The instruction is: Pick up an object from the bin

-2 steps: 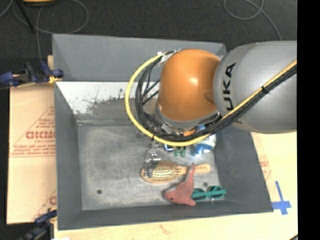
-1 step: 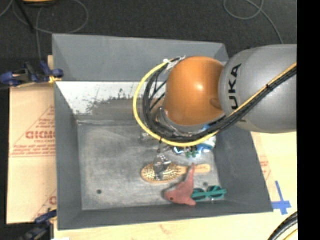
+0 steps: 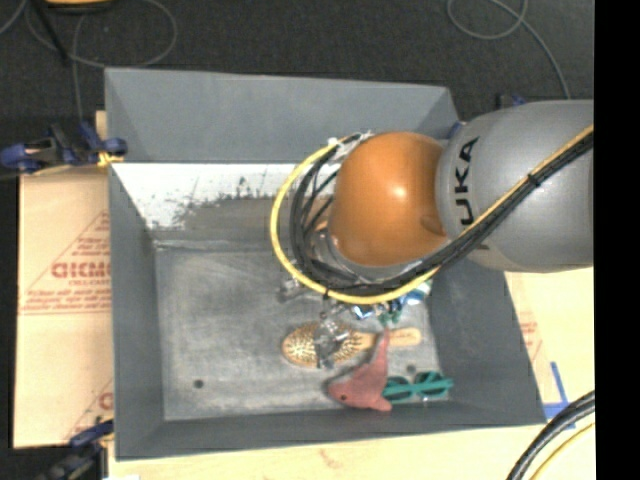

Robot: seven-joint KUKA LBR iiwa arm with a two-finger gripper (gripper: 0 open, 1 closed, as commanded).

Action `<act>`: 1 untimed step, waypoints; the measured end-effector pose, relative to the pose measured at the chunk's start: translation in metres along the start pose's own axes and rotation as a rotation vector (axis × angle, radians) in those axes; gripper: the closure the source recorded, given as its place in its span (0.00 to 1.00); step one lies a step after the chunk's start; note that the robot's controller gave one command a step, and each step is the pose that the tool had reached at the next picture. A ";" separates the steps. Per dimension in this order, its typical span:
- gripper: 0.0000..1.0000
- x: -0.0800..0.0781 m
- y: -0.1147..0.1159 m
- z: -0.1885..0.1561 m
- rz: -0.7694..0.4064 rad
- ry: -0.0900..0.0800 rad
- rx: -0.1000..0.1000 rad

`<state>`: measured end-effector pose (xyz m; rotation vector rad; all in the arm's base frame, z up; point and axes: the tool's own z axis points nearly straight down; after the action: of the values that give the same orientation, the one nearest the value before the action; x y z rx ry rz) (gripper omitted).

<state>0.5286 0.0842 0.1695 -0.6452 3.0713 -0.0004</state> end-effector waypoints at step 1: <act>1.00 0.005 -0.023 0.095 0.276 -0.015 -0.002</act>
Offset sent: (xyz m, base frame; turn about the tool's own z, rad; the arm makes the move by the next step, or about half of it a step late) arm 0.0000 0.0000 0.0000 0.0000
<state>0.5332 0.0611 0.0748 -0.2152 3.1172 0.0082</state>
